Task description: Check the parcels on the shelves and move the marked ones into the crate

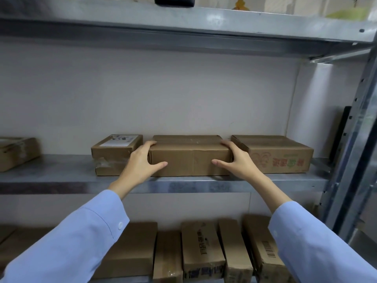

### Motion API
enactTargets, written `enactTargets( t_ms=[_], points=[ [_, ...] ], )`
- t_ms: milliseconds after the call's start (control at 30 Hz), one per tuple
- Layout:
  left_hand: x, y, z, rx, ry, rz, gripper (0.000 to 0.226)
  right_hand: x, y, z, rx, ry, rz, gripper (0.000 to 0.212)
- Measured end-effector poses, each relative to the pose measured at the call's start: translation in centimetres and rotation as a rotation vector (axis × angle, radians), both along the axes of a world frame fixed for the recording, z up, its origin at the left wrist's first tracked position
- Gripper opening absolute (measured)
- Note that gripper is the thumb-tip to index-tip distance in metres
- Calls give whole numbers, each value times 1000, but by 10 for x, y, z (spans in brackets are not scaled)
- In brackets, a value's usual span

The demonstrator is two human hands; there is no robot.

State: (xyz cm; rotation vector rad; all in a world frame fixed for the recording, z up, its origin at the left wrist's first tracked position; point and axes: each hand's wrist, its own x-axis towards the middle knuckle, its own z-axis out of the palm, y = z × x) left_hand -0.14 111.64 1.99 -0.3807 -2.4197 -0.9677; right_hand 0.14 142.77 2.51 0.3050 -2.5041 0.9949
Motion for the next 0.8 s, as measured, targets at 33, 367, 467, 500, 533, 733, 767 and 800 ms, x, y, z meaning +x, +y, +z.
enactTargets(
  t_ms=[33,367,467,500,533,733,767,800],
  points=[
    [0,1,1,9,0,-1,70,0,0,0,-13,1,4,78],
    [7,5,10,149,149,-30,67,10,-2,9,-133,127,-1,70],
    [9,7,20,188,200,-55,66,14,-1,20,-165,182,10,70],
    [11,7,23,209,213,-63,64,15,0,23,-180,198,17,68],
    [12,8,26,234,222,-73,62,17,0,26,-196,211,22,66],
    [13,8,42,328,248,-83,44,22,-1,40,-283,264,34,36],
    [11,7,44,339,251,-76,40,22,-1,40,-289,282,32,32],
    [9,6,44,342,254,-70,37,21,0,41,-295,294,32,30]
  ],
)
